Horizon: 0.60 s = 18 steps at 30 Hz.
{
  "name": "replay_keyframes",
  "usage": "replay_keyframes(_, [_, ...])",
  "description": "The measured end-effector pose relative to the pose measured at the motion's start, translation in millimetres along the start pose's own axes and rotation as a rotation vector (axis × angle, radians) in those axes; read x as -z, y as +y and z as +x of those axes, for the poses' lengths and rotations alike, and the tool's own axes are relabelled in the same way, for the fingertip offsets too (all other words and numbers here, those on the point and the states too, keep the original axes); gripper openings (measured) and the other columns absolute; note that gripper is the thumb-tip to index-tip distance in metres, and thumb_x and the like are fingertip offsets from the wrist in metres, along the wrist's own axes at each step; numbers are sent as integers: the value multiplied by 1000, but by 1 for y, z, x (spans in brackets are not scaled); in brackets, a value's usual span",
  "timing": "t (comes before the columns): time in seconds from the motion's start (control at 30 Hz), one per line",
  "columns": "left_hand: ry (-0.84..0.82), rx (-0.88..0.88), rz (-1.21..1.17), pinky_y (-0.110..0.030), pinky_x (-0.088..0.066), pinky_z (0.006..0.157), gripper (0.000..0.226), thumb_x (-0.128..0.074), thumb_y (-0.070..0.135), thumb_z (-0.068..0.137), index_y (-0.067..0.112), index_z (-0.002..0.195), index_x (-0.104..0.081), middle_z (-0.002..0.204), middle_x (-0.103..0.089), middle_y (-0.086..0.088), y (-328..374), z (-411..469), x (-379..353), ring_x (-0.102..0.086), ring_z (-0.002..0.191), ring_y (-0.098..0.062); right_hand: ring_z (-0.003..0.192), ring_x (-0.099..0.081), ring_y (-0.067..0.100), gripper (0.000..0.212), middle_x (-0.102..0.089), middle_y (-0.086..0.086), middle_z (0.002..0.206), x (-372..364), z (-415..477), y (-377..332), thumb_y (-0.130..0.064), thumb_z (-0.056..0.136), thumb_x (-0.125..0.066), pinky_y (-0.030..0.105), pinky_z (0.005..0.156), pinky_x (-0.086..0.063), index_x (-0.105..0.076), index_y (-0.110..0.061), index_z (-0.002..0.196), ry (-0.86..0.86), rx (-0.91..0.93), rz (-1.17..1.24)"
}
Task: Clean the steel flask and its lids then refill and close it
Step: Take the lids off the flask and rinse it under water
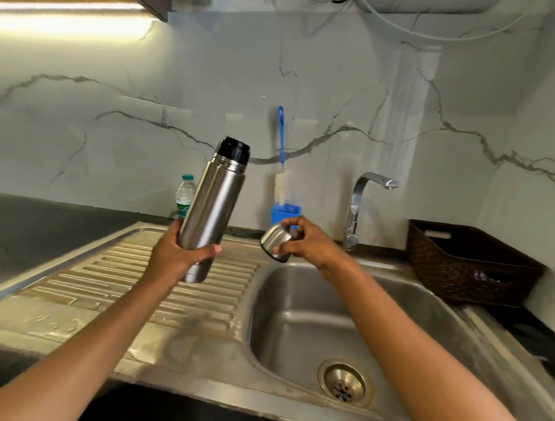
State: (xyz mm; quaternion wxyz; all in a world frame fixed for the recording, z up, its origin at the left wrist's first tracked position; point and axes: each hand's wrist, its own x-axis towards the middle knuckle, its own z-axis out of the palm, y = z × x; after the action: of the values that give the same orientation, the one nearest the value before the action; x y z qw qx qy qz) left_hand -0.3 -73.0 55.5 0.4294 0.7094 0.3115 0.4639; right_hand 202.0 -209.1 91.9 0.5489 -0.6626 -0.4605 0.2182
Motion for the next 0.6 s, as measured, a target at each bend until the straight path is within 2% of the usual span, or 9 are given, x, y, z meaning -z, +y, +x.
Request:
replay_keyframes(0.07, [42,25,-2,-40,-54,82,86,-87,45,41,26,116,-51,102,-64,-1,-9,1,23,-64,89,-22,85,-54,12,59,-55,0,95,-29,14,3,1,69,-77,22,77,-47,-54,-15,121,-64,24,-68])
replay_keyframes(0.17, [100,70,-49,-43,-54,81,82,-85,42,39,26,112,-50,97,-63,3,-25,2,44,-64,90,-24,103,-55,19,62,-55,2,113,-69,30,9,-8,69,-79,29,88,-46,-52,-19,124,-164,43,-272])
replay_keyframes(0.27, [154,89,-89,-46,-53,88,72,-90,29,54,24,114,-51,103,-64,-6,-40,6,51,-63,93,-28,111,-54,22,65,-55,6,125,-100,38,11,-9,71,-77,34,95,-46,-48,-15,129,-221,37,-352])
replay_keyframes(0.33, [183,97,-109,-46,-52,89,63,-85,19,65,22,117,-51,106,-63,-7,-48,10,55,-62,96,-29,112,-53,23,64,-55,7,127,-114,43,14,-10,73,-76,32,93,-45,-47,-13,130,-247,41,-409])
replay_keyframes(0.5, [202,95,-111,-45,-52,86,67,-84,22,67,19,125,-50,109,-62,-7,-54,16,56,-61,97,-29,110,-51,19,64,-53,7,130,-128,49,28,-11,75,-75,24,85,-41,-45,-15,131,-276,-7,-474])
replay_keyframes(0.6, [184,74,-116,-42,-52,86,62,-83,21,68,22,121,-49,107,-61,-4,-51,14,54,-61,96,-27,108,-51,18,67,-52,8,132,-131,46,37,-9,75,-74,23,83,-40,-43,-16,134,-287,-10,-460])
